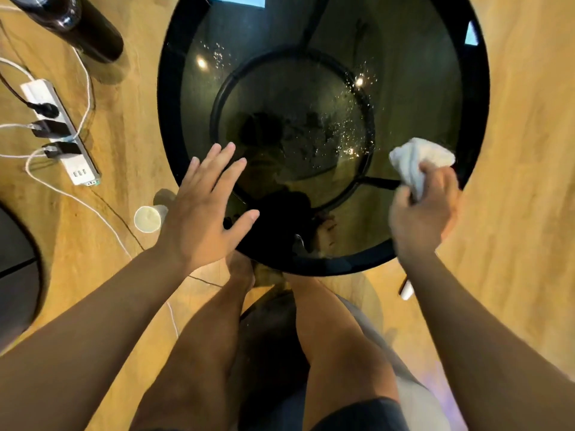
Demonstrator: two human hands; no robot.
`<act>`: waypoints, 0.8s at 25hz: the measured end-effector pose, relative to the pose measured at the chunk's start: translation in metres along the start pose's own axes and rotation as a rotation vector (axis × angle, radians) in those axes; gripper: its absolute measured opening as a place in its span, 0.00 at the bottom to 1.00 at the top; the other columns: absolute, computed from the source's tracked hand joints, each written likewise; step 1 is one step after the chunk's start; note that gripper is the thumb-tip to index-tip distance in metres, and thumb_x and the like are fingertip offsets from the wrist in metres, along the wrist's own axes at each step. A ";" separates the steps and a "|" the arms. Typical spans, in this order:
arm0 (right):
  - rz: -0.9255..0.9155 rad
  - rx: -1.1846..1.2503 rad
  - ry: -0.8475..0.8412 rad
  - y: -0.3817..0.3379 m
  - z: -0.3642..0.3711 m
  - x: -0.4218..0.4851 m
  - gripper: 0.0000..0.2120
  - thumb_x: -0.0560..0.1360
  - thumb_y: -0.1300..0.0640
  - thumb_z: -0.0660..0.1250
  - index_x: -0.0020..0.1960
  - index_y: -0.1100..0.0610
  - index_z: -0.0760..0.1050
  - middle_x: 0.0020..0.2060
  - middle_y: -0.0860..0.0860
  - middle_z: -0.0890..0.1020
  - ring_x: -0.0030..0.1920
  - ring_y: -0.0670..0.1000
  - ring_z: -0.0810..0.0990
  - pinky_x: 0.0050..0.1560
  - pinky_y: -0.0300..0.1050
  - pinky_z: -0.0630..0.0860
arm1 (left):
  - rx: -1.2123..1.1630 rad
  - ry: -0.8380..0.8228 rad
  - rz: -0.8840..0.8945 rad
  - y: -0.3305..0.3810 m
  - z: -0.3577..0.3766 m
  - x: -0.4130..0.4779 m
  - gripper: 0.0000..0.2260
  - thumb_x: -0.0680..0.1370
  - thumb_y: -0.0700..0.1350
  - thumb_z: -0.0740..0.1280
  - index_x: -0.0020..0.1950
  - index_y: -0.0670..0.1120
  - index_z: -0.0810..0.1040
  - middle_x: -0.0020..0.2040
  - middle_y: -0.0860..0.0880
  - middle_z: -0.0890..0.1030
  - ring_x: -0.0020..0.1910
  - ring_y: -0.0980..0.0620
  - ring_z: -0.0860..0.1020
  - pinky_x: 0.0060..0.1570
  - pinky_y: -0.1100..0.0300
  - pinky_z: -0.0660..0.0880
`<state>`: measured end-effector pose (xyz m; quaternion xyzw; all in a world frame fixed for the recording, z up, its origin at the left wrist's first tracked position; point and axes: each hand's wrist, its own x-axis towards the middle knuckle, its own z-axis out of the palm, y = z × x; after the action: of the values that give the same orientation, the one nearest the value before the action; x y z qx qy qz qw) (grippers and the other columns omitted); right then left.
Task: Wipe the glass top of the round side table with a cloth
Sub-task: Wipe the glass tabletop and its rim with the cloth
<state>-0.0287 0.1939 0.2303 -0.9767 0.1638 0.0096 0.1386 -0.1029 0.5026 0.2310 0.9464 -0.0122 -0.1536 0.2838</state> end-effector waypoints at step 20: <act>-0.072 0.122 0.039 0.083 0.037 0.115 0.27 0.70 0.40 0.57 0.69 0.39 0.65 0.60 0.60 0.76 0.52 0.67 0.80 0.53 0.67 0.77 | 0.128 0.562 0.058 -0.002 0.059 0.021 0.30 0.81 0.59 0.51 0.76 0.41 0.62 0.79 0.38 0.59 0.79 0.38 0.50 0.74 0.42 0.34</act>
<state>0.0542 0.0924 0.1655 -0.9716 0.1318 -0.0245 0.1948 -0.1004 0.4708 0.1771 0.9671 0.0302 0.1240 0.2201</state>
